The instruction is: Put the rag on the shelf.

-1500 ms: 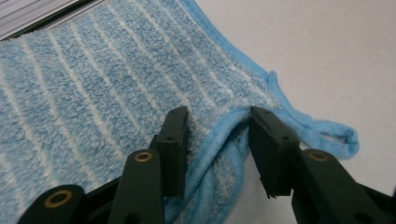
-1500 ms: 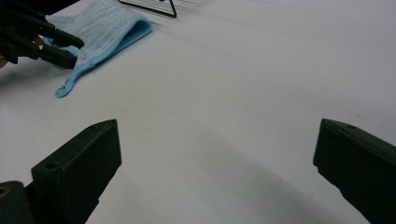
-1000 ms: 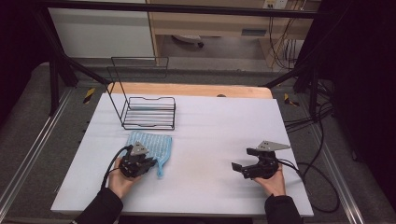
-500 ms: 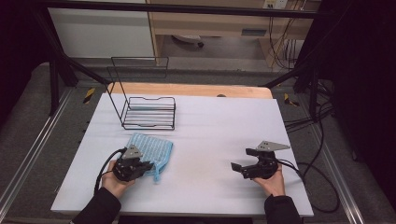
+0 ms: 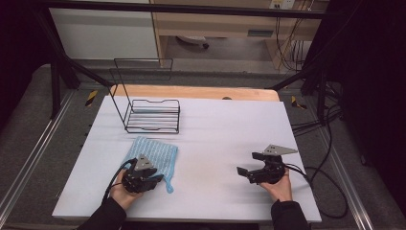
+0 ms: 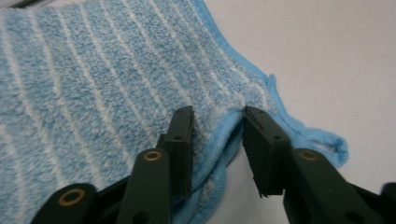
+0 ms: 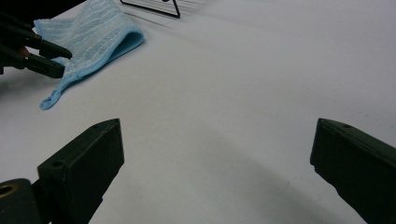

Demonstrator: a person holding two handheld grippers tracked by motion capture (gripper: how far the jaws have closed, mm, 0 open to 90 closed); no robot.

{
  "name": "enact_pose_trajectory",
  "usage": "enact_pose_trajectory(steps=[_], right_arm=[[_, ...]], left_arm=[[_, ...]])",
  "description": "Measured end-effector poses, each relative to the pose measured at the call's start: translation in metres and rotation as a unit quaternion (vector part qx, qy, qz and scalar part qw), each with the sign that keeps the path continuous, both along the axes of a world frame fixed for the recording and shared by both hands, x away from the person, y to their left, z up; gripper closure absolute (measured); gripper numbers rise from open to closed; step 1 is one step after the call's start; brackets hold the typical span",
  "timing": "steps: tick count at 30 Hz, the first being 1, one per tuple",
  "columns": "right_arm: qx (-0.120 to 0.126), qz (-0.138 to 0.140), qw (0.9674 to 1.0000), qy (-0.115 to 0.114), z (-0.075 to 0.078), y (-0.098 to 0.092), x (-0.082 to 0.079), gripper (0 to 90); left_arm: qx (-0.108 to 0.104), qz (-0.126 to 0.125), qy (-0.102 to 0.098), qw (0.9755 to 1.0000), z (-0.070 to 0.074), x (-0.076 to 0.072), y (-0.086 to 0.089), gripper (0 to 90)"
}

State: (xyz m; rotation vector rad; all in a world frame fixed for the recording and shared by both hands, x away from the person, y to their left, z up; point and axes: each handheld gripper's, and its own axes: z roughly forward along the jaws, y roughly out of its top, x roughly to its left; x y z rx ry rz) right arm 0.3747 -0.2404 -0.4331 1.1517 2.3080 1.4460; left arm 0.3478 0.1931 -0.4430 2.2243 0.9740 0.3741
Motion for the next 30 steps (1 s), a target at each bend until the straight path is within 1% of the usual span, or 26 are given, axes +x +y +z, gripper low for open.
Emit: enact_pose_trajectory(steps=[3, 5, 7, 9, 10, 11, 12, 14, 15, 17, 19, 21, 23, 24, 26, 30], right_arm=[[0.001, -0.001, 1.0000, 0.000, 0.000, 0.000, 0.000, 3.3], [0.003, -0.001, 1.0000, 0.000, 0.000, 0.000, 0.000, 3.3], [0.003, 0.001, 1.0000, 0.000, 0.000, 0.001, 0.000, 3.3], [0.002, 0.001, 1.0000, 0.001, -0.001, 0.001, 0.000, 3.5], [0.002, 0.001, 1.0000, 0.001, -0.001, 0.001, 0.000, 3.5], [0.004, 0.002, 1.0000, 0.002, -0.001, 0.002, 0.000, 3.8], [0.005, 0.003, 1.0000, 0.001, 0.000, 0.002, 0.000, 4.0], [0.005, 0.005, 1.0000, -0.001, 0.000, 0.003, 0.000, 4.2], [0.006, 0.006, 1.0000, -0.002, 0.001, 0.003, 0.000, 4.3], [0.004, 0.007, 1.0000, -0.002, 0.001, 0.004, 0.000, 4.4], [0.007, 0.010, 0.9999, -0.004, 0.002, 0.005, -0.001, 4.8], [0.009, 0.011, 0.9999, -0.003, 0.003, 0.007, -0.001, 5.0], [0.011, 0.013, 0.9999, -0.002, 0.004, 0.008, -0.002, 5.4], [0.010, 0.016, 0.9998, -0.003, 0.005, 0.009, -0.002, 5.6], [0.012, 0.019, 0.9997, -0.005, 0.007, 0.013, -0.003, 6.4], [0.017, 0.025, 0.9995, -0.004, 0.009, 0.020, -0.003, 7.3]], left_arm=[[0.017, 0.010, -0.019, 0.9996, -0.002, -0.004, -0.005, 66.7], [0.018, 0.018, -0.019, 0.9995, -0.002, -0.004, -0.005, 67.6], [0.019, 0.025, -0.016, 0.9994, -0.001, -0.002, -0.005, 72.6], [0.023, 0.026, -0.017, 0.9993, -0.001, -0.002, -0.006, 78.6], [0.026, 0.023, -0.016, 0.9993, 0.000, -0.002, -0.007, 78.6], [0.028, 0.023, -0.018, 0.9992, 0.000, -0.002, -0.008, 82.6], [0.033, 0.020, -0.019, 0.9991, 0.000, -0.002, -0.009, 83.4], [0.035, 0.017, -0.022, 0.9990, 0.001, -0.003, -0.009, 84.5], [0.034, 0.014, -0.021, 0.9991, 0.001, -0.003, -0.009, 85.1], [0.025, 0.010, -0.017, 0.9995, 0.003, -0.003, -0.006, 85.6], [0.016, 0.000, -0.008, 0.9998, 0.006, -0.003, 0.000, 85.8], [0.009, -0.011, -0.004, 0.9999, 0.008, -0.004, 0.006, 85.8], [0.002, -0.023, 0.007, 0.9997, 0.010, -0.007, 0.014, 85.7], [0.002, -0.023, 0.007, 0.9997, 0.010, -0.007, 0.014, 85.7], [0.005, -0.036, 0.013, 0.9993, 0.009, -0.009, 0.019, 85.5], [-0.002, -0.046, 0.023, 0.9987, 0.008, -0.013, 0.028, 84.6]])
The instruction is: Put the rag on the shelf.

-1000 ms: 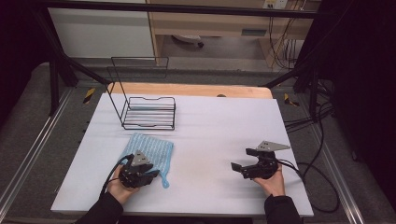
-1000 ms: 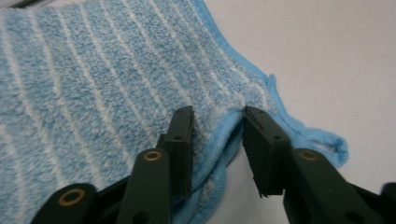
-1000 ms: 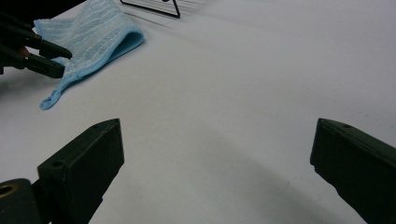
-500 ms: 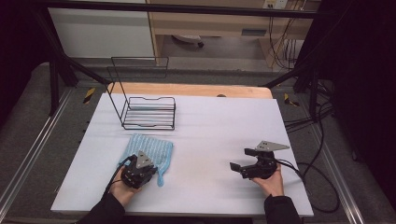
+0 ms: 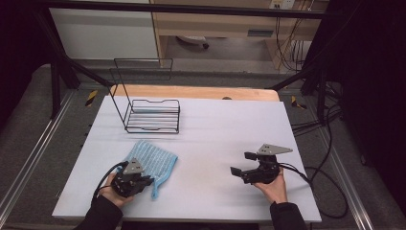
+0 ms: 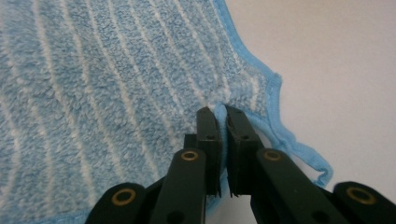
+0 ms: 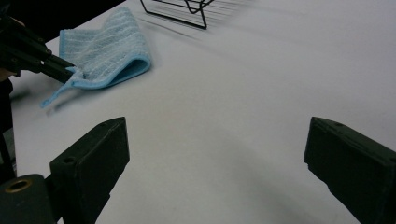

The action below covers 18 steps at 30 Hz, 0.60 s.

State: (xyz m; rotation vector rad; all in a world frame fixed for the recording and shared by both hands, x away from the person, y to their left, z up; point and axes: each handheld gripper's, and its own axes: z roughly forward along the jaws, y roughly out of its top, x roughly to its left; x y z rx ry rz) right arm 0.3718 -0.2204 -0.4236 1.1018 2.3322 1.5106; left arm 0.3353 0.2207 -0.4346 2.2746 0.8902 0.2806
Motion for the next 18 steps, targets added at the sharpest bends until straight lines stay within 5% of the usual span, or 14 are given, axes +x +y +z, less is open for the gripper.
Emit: enact_pose_trajectory(steps=[5, 7, 11, 18], right_arm=[[-0.008, 0.015, 0.9999, 0.002, 0.006, 0.024, 0.006, 9.4], [-0.017, 0.023, 0.9996, 0.006, 0.008, 0.041, 0.012, 11.4], [-0.027, 0.030, 0.9991, 0.012, 0.008, 0.066, 0.022, 14.1], [-0.035, 0.049, 0.9981, 0.016, 0.006, 0.112, 0.040, 17.6]], left_arm=[[-0.015, 0.002, 0.000, 0.9999, 0.003, -0.001, 0.004, 76.7], [-0.021, 0.011, -0.014, 0.9996, 0.008, -0.002, 0.005, 60.7], [-0.036, 0.034, -0.032, 0.9983, 0.014, 0.000, 0.011, 42.8], [-0.058, 0.079, -0.030, 0.9947, 0.016, 0.008, 0.028, 26.3]])
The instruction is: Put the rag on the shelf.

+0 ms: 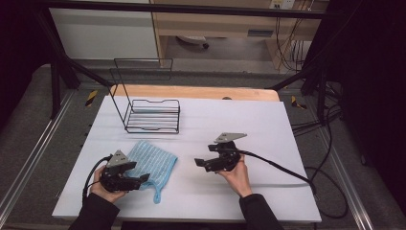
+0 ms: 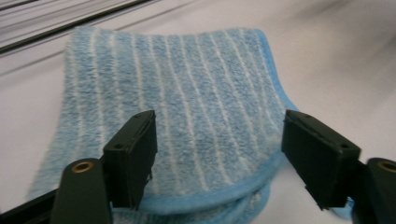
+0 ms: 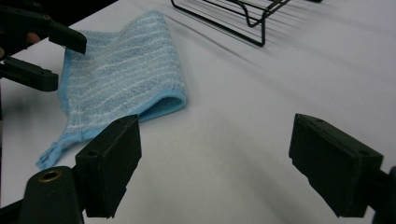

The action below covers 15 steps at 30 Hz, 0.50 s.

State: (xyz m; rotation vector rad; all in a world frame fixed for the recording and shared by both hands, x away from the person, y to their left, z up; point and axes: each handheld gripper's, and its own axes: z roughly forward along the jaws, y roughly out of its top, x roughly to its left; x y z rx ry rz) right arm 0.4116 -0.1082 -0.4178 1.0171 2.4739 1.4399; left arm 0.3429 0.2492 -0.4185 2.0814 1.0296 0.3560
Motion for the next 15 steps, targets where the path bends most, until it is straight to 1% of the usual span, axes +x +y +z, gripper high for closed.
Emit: enact_pose_trajectory(steps=[1, 3, 4, 5, 7, 8, 9, 10, 11, 13, 14, 15], right_arm=[[-0.003, 0.003, 1.0000, -0.001, -0.001, 0.007, 0.002, 18.1], [0.001, 0.007, 1.0000, 0.000, -0.002, 0.018, 0.005, 19.8], [0.005, 0.011, 0.9999, 0.003, -0.004, 0.030, 0.009, 22.9], [0.005, 0.011, 0.9999, 0.003, -0.004, 0.030, 0.009, 22.9], [0.004, 0.016, 0.9999, 0.002, -0.007, 0.040, 0.014, 26.4], [0.002, 0.021, 0.9998, 0.004, -0.011, 0.050, 0.018, 33.4], [0.002, 0.021, 0.9998, 0.004, -0.011, 0.050, 0.018, 33.4], [0.004, 0.025, 0.9996, 0.016, -0.017, 0.060, 0.024, 37.3], [0.003, 0.027, 0.9995, 0.019, -0.019, 0.064, 0.027, 40.6], [0.004, 0.034, 0.9988, 0.034, -0.027, 0.075, 0.033, 46.7], [-0.001, 0.041, 0.9985, 0.036, -0.030, 0.081, 0.035, 49.8], [-0.001, 0.041, 0.9985, 0.036, -0.030, 0.081, 0.035, 49.8]], left_arm=[[-0.002, 0.003, -0.002, 1.0000, 0.000, 0.000, 0.002, 24.8], [-0.004, 0.002, -0.005, 1.0000, 0.001, 0.001, 0.006, 22.4], [-0.007, 0.005, -0.005, 0.9999, 0.001, 0.002, 0.008, 20.7], [-0.009, 0.004, -0.006, 0.9999, 0.002, 0.002, 0.009, 20.7], [-0.008, 0.002, -0.005, 0.9999, 0.002, 0.004, 0.014, 18.5], [-0.010, 0.004, -0.004, 0.9999, 0.002, 0.005, 0.016, 16.7], [-0.011, 0.005, -0.004, 0.9999, 0.002, 0.006, 0.017, 16.7], [-0.013, 0.010, -0.005, 0.9999, 0.002, 0.007, 0.019, 16.2], [-0.015, 0.013, -0.003, 0.9998, 0.002, 0.007, 0.020, 15.9], [-0.014, 0.018, -0.003, 0.9997, 0.002, 0.008, 0.024, 15.4], [-0.015, 0.022, -0.004, 0.9996, 0.002, 0.009, 0.025, 15.2], [-0.018, 0.025, -0.003, 0.9995, 0.002, 0.009, 0.027, 15.2]])
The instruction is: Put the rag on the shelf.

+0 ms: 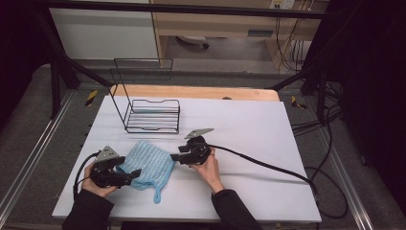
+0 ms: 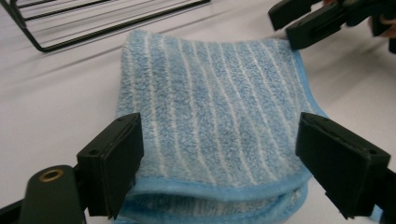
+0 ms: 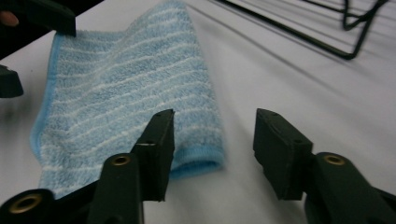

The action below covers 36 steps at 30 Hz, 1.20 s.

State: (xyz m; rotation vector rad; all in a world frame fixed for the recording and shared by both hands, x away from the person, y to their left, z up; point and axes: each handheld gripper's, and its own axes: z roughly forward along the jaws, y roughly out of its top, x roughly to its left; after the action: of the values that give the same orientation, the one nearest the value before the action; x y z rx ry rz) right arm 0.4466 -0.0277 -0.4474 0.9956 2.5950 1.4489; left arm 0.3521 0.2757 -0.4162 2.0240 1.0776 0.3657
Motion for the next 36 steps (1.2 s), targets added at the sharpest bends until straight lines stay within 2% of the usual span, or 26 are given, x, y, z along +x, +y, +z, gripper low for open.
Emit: enact_pose_trajectory(steps=[3, 4, 6, 9, 13, 14, 15, 16, 18, 21, 24, 29, 36], right_arm=[[-0.014, 0.019, 0.9997, 0.002, -0.007, 0.015, 0.004, 57.5], [-0.026, 0.028, 0.9993, -0.002, -0.008, 0.020, 0.005, 63.1], [-0.024, 0.030, 0.9993, 0.000, -0.008, 0.020, 0.005, 66.2], [-0.028, 0.034, 0.9989, 0.017, -0.007, 0.019, 0.007, 73.9], [-0.028, 0.034, 0.9986, 0.030, -0.006, 0.019, 0.006, 81.3], [-0.029, 0.031, 0.9986, 0.031, -0.005, 0.019, 0.005, 82.2], [-0.029, 0.031, 0.9986, 0.031, -0.005, 0.019, 0.005, 82.2], [-0.034, 0.030, 0.9986, 0.026, -0.003, 0.018, 0.002, 83.5], [-0.037, 0.028, 0.9986, 0.025, -0.002, 0.018, 0.001, 83.7], [-0.051, 0.020, 0.9984, 0.017, 0.005, 0.015, -0.006, 84.3], [-0.055, 0.014, 0.9983, 0.015, 0.007, 0.013, -0.009, 84.4], [-0.047, -0.008, 0.9986, 0.022, 0.010, 0.002, -0.018, 84.7], [-0.043, -0.037, 0.9981, 0.024, 0.008, -0.011, -0.035, 84.6]], left_arm=[[-0.002, 0.009, -0.001, 1.0000, 0.001, 0.002, 0.005, 14.5], [-0.005, 0.012, 0.000, 0.9999, 0.001, 0.002, 0.006, 14.4], [-0.008, 0.017, 0.001, 0.9998, 0.000, 0.003, 0.009, 14.4], [-0.008, 0.026, 0.005, 0.9996, -0.001, 0.006, 0.013, 16.3], [-0.010, 0.052, 0.009, 0.9986, -0.003, 0.010, 0.019, 29.7], [-0.008, 0.057, 0.012, 0.9983, -0.004, 0.012, 0.021, 34.8], [-0.003, 0.064, 0.014, 0.9979, -0.005, 0.013, 0.023, 34.8], [0.005, 0.072, 0.019, 0.9972, -0.006, 0.014, 0.025, 40.8], [0.015, 0.078, 0.027, 0.9965, -0.009, 0.016, 0.028, 43.3], [0.016, 0.083, 0.039, 0.9956, -0.012, 0.018, 0.030, 50.0], [0.022, 0.086, 0.041, 0.9952, -0.014, 0.020, 0.030, 51.8], [0.014, 0.083, 0.048, 0.9953, -0.018, 0.024, 0.028, 56.4], [-0.014, 0.066, 0.045, 0.9967, -0.018, 0.026, 0.021, 62.5]])
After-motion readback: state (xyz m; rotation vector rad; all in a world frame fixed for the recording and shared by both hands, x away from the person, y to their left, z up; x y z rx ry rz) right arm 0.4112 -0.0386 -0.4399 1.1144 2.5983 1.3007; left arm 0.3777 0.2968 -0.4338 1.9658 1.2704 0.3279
